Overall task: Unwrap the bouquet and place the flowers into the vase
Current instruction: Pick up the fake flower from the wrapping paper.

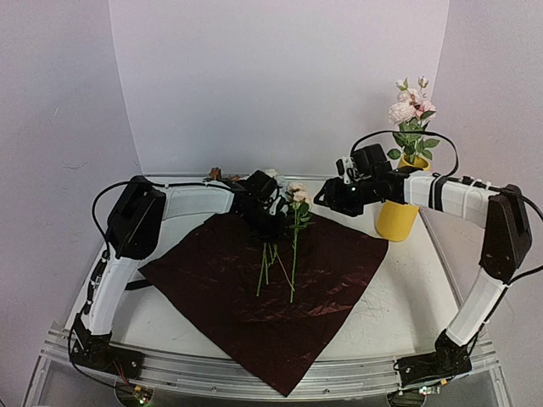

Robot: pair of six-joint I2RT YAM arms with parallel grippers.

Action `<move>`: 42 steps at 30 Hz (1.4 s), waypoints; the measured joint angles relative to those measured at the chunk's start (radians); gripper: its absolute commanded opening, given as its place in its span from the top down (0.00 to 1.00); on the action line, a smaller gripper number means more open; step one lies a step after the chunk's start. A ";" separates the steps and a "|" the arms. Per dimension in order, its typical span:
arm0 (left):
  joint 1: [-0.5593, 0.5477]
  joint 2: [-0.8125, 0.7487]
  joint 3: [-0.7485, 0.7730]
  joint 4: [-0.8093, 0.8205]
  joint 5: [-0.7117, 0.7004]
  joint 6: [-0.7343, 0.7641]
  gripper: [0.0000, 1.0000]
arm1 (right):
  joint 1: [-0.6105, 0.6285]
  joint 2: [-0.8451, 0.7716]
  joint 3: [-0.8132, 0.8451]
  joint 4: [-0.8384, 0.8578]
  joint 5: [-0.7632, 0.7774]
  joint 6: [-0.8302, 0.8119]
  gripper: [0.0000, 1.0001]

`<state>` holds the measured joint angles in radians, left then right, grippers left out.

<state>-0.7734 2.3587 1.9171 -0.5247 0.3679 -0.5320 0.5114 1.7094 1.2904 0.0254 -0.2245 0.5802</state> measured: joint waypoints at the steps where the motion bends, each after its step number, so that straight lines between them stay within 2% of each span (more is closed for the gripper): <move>1: 0.000 0.005 0.000 0.000 0.000 -0.001 0.62 | 0.000 -0.015 -0.011 -0.001 0.005 -0.001 0.40; 10: -0.010 0.036 0.058 0.000 0.003 -0.001 0.63 | 0.000 -0.054 -0.071 -0.005 0.034 -0.011 0.40; 15: -0.027 0.036 0.077 0.002 0.003 -0.005 0.58 | 0.000 -0.054 -0.076 -0.008 0.040 -0.019 0.40; 27: -0.035 0.089 0.078 0.002 0.012 -0.056 0.70 | 0.000 -0.054 -0.076 -0.021 0.050 -0.047 0.39; 34: -0.037 0.117 0.094 0.012 0.043 -0.085 0.72 | 0.000 -0.054 -0.076 -0.039 0.056 -0.064 0.39; 42: -0.038 0.127 0.105 0.011 0.043 -0.114 0.84 | 0.000 -0.054 -0.076 -0.057 0.058 -0.082 0.39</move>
<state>-0.8112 2.4855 2.0224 -0.5141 0.4110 -0.6455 0.5114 1.6558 1.2148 -0.0315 -0.1669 0.4982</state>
